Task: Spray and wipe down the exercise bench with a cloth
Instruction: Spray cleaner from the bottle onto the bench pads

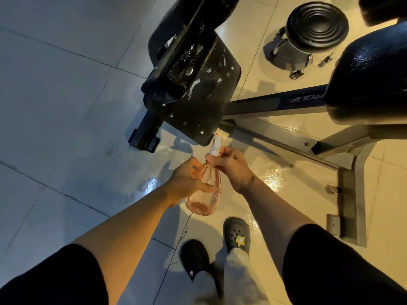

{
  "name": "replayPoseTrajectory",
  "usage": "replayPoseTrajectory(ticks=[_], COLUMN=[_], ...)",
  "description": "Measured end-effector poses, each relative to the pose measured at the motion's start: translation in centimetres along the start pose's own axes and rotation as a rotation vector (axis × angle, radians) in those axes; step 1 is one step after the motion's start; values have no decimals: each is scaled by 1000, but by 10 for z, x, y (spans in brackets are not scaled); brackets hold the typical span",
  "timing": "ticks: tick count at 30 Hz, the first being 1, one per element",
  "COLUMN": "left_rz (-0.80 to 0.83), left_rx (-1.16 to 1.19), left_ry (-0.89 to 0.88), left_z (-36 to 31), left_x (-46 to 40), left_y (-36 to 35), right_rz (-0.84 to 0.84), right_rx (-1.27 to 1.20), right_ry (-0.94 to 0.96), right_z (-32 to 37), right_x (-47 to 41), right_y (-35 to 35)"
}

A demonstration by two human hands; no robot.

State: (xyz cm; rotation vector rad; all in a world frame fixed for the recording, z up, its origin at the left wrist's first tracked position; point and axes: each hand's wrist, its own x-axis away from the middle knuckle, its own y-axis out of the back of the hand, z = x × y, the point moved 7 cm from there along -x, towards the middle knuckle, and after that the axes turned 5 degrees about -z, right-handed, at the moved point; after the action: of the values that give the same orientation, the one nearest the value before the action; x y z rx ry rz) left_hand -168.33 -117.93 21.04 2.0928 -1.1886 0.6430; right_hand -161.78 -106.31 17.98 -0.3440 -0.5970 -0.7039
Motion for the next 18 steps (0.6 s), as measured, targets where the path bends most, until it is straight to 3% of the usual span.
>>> replayPoseTrajectory(ticks=[10,18], left_rz=[-110,-111], left_rx=[59,-54], left_ry=[-62,-241], left_z=[-56,-150], left_x=[103,146], left_y=[89,114], right_rz=[110,67], right_rx=[50,-18], right_ry=[149,240], right_z=[115,208], right_x=[81,137], right_y=[-77,-64])
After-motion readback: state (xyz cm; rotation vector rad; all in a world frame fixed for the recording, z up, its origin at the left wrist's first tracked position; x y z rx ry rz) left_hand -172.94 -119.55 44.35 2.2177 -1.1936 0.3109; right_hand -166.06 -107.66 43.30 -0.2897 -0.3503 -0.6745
